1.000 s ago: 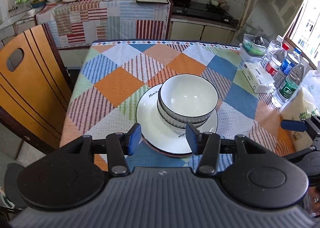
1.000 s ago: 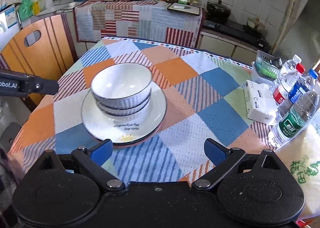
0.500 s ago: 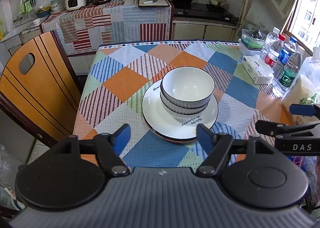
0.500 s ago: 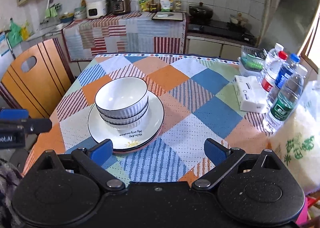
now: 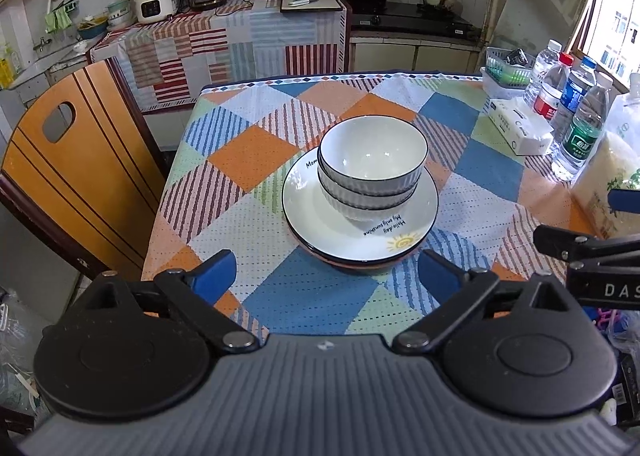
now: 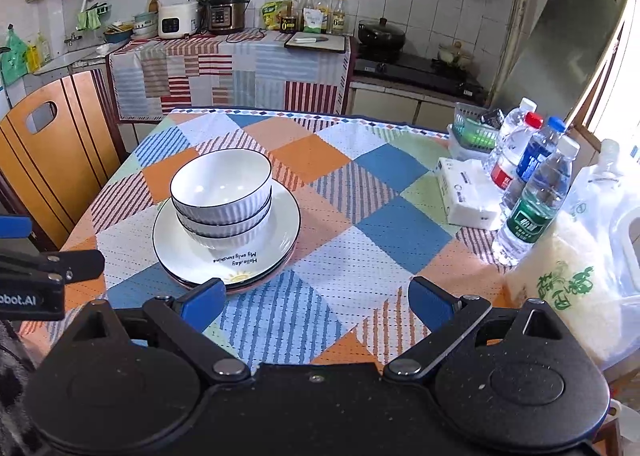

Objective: Organize plates and bowls

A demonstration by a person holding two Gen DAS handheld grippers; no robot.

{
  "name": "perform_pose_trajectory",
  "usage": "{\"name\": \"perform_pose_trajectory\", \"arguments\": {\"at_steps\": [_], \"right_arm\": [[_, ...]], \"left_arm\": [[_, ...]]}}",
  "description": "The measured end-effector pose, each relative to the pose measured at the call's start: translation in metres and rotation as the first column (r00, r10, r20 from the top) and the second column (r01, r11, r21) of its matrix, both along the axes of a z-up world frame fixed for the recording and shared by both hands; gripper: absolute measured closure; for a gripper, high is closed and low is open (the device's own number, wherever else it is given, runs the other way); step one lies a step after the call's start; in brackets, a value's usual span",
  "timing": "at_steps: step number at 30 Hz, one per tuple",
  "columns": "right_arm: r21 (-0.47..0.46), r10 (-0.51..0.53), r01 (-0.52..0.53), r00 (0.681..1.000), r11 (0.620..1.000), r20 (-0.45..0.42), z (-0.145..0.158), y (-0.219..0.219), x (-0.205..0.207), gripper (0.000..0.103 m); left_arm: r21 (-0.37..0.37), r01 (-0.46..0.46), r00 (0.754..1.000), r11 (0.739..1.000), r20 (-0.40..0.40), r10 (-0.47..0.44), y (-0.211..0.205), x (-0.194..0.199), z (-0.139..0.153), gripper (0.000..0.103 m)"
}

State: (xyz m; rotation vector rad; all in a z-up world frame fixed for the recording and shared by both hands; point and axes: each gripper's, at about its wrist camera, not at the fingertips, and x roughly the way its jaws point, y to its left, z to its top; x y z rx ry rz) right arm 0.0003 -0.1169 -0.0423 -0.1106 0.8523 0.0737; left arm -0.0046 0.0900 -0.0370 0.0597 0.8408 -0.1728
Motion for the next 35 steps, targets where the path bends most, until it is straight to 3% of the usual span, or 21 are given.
{"name": "perform_pose_trajectory", "arguments": {"at_steps": [7,20,35], "right_arm": [[-0.021,-0.045,0.046,0.999,0.999,0.009,-0.0005,0.0024,-0.0075,0.003],[0.006,-0.062,0.062,0.997,0.998,-0.054,-0.0060,0.0024,-0.0064,0.003],[-0.004,-0.052,0.052,0.997,0.999,-0.059,-0.0034,0.0061,-0.0066,0.003]], "left_arm": [[-0.010,-0.006,1.000,1.000,-0.003,0.006,0.0004,-0.0030,-0.0028,0.005],[-0.010,-0.017,1.000,1.000,0.006,0.017,-0.0012,-0.0045,-0.0064,0.005],[-0.027,-0.023,1.000,0.999,-0.014,0.023,0.0023,-0.0024,-0.0064,0.005]]}}
